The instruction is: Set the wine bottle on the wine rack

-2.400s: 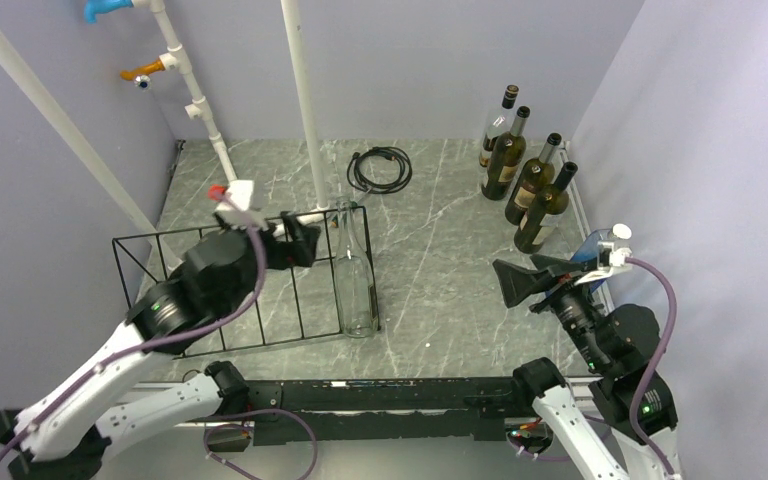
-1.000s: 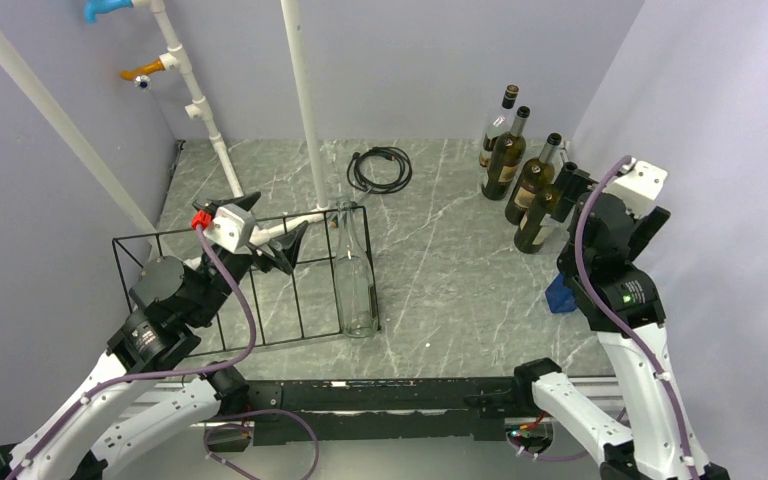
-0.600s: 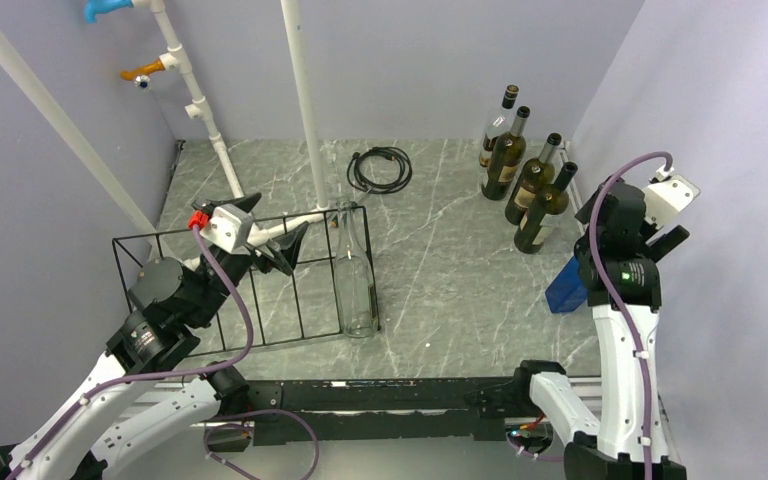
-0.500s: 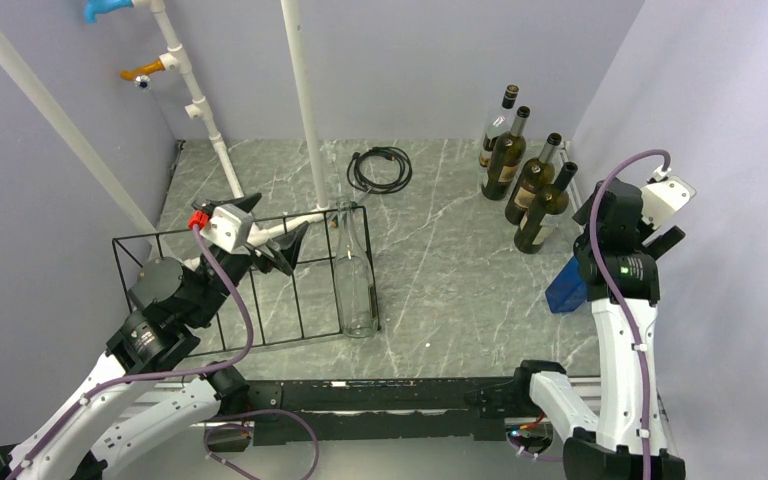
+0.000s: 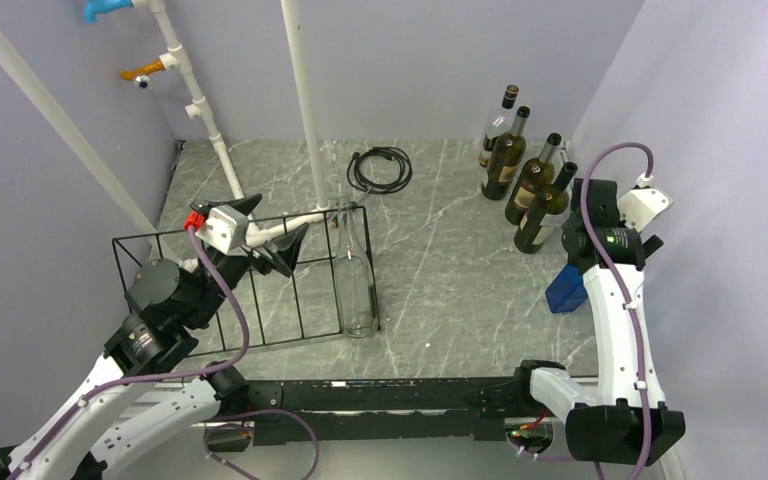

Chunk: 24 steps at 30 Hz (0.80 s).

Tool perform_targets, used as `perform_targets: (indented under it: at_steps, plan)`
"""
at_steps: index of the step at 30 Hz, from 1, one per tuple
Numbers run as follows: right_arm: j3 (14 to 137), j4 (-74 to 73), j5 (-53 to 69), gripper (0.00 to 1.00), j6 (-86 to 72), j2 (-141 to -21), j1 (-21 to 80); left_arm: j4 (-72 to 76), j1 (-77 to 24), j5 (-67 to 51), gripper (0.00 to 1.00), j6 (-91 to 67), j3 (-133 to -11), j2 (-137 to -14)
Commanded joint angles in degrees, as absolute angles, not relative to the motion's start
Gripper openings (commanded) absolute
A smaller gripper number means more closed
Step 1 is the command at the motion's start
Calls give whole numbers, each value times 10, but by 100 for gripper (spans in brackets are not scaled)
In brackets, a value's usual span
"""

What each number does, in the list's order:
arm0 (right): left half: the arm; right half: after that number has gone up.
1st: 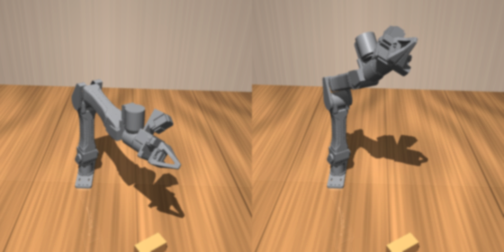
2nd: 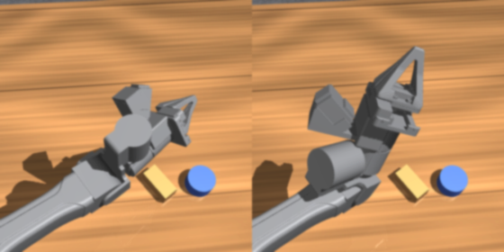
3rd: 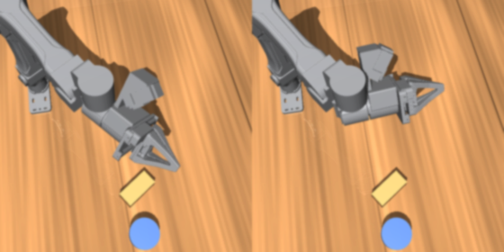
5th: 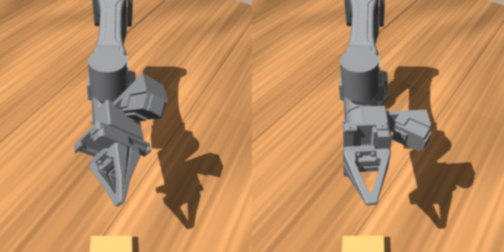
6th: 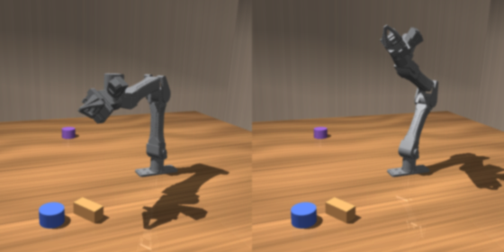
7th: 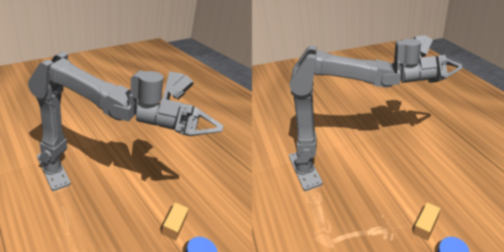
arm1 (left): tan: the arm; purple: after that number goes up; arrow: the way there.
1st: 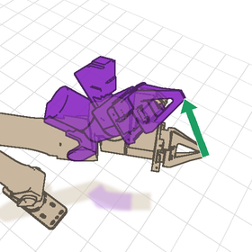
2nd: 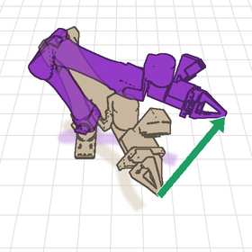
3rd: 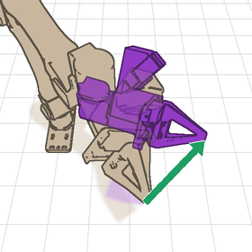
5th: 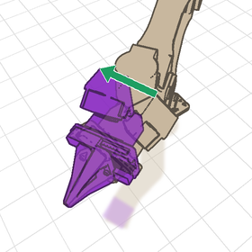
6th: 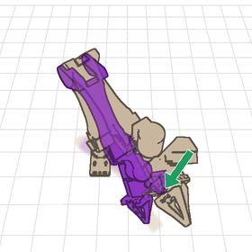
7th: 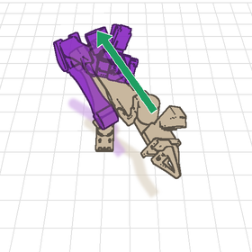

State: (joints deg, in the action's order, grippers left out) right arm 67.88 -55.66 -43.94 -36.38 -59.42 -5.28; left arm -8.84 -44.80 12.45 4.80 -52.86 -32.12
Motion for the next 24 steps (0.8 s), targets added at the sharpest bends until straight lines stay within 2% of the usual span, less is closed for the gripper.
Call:
perform_targets:
  at_steps: [1, 8, 16, 21, 24]
  plan:
    - [663, -547, -469, 100, -392, -588, -55, -72, -445, 114, 100, 38, -539, -322]
    - [630, -513, -497, 99, -402, -580, -54, -73, -445, 115, 100, 34, -539, -329]
    - [594, -494, -516, 91, -448, -579, -54, -74, -444, 114, 99, 29, -539, -336]
    - [572, -462, -514, 77, -439, -563, -54, -74, -445, 113, 100, 26, -538, -336]
    - [564, -446, -486, 56, -422, -549, -54, -75, -444, 112, 100, 24, -540, -338]
